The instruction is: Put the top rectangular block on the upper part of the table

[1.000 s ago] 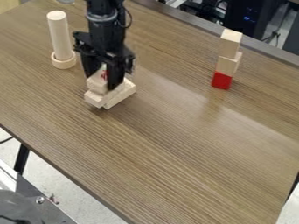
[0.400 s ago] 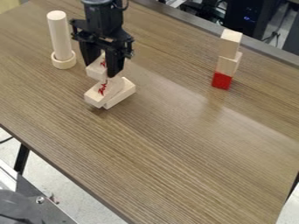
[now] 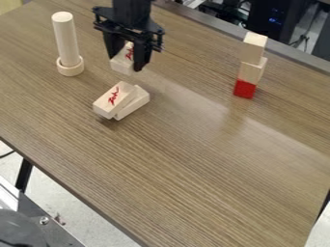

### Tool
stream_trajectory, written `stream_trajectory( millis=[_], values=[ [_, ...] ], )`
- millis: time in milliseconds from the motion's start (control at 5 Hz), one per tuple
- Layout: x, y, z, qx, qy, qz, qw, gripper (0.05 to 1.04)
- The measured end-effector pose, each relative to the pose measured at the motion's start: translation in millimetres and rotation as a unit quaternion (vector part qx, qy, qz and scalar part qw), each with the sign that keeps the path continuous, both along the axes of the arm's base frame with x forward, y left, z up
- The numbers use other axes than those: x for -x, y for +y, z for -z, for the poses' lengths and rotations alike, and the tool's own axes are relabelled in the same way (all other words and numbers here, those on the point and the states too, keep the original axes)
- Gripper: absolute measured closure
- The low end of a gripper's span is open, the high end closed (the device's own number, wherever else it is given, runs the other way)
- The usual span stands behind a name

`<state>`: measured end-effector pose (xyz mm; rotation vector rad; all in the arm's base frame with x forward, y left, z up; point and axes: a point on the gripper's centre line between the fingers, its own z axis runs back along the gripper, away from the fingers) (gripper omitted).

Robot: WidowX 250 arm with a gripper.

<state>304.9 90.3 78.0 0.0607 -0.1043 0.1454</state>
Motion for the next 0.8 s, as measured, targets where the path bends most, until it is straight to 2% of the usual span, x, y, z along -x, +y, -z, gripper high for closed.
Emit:
stream_trajectory(
  millis=[200,400,800],
  values=[
    [-22.5,-3.2,6.7,-0.006,0.010,-0.003,0.9999,0.509],
    [-44.7,-3.7,22.1,-0.007,0.032,-0.008,0.9994,0.509],
    [-65.5,-1.3,48.0,-0.016,0.059,-0.009,0.9981,0.509]
  ],
)
